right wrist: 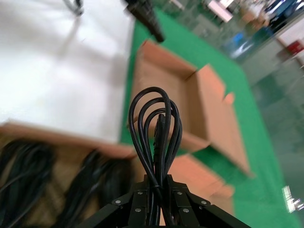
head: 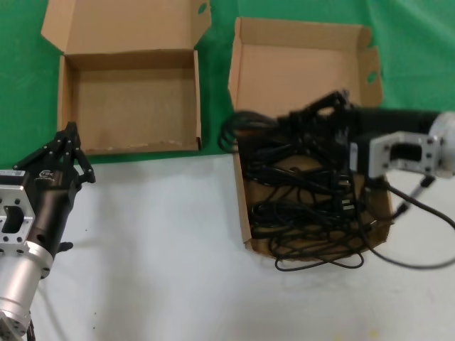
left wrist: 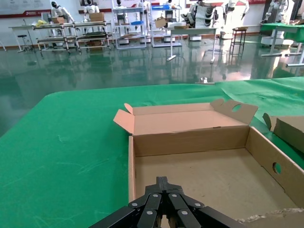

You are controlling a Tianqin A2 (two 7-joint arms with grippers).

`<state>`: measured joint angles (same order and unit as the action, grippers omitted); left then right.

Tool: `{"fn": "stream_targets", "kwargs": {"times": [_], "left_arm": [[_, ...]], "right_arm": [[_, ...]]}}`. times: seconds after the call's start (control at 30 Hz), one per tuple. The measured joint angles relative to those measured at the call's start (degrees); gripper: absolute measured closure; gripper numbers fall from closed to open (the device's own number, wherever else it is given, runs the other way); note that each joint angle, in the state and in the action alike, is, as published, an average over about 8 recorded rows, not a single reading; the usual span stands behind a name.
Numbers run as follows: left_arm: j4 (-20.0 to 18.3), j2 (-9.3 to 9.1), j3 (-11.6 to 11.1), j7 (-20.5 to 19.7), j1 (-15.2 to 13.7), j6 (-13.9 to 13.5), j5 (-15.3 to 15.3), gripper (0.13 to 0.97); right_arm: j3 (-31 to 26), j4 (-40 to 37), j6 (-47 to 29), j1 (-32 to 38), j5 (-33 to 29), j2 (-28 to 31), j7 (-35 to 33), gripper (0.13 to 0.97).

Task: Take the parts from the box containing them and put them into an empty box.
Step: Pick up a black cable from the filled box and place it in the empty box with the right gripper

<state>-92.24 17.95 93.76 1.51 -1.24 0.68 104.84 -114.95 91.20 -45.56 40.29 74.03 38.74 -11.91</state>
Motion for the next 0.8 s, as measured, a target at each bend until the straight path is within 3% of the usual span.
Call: {"fn": "stream_targets", "kwargs": {"times": [0.17, 0.37, 0.8], "left_arm": [[0.0, 0.00, 0.0, 0.0, 0.0, 0.0, 0.0, 0.952], [0.0, 0.00, 0.0, 0.0, 0.0, 0.0, 0.0, 0.952], [0.0, 0.00, 0.0, 0.0, 0.0, 0.0, 0.0, 0.952]], "right_arm": [[-0.7, 1.8, -0.6, 3.3, -2.4, -2.7, 3.0, 0.885], [-3.6, -2.6, 0.6, 8.1, -5.3, -9.6, 2.4, 0.885], [-8.6, -21.7, 10.5, 15.6, -4.1, -26.9, -11.2, 0.885]]}}
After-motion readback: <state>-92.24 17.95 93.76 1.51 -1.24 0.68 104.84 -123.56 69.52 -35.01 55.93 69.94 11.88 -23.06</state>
